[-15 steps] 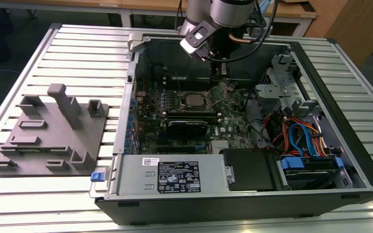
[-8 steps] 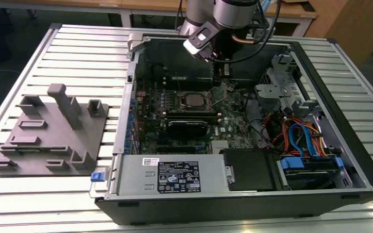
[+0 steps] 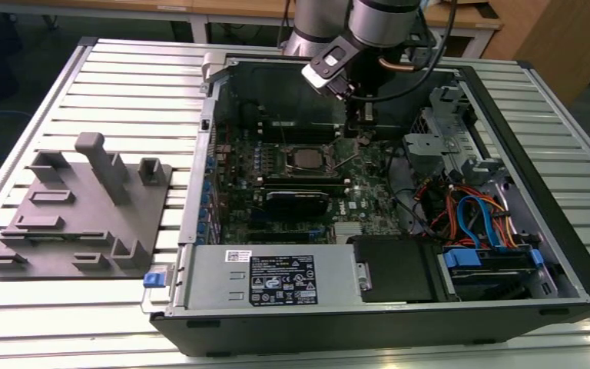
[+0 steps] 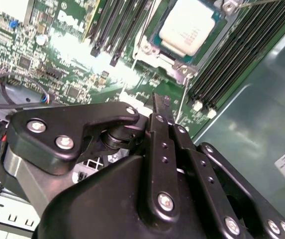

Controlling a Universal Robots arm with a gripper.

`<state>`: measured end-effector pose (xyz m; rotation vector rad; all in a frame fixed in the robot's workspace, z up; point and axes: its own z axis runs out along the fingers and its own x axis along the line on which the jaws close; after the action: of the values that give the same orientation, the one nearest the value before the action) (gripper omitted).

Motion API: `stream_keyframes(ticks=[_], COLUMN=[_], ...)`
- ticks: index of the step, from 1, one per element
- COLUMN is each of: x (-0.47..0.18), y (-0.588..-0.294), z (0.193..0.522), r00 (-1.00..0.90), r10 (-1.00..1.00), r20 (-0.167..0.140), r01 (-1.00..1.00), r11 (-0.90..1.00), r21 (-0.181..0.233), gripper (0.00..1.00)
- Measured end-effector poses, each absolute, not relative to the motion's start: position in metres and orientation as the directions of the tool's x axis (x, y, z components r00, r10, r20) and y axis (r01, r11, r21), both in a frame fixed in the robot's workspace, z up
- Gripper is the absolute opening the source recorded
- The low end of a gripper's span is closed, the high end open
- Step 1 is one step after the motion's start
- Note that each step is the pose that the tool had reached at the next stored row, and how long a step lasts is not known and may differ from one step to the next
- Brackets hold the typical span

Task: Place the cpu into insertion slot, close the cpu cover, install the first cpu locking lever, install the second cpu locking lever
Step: 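Close the cpu cover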

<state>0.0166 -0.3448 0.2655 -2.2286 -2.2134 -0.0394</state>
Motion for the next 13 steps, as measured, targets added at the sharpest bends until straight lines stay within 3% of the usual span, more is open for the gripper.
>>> stream_keyframes(ticks=[13], x=[0.0278], y=[-0.3448], z=[0.2646], r00=[0.007], r10=[1.000], r20=[0.018], r01=[1.000], r11=[-0.007], r21=[0.012], gripper=[0.10])
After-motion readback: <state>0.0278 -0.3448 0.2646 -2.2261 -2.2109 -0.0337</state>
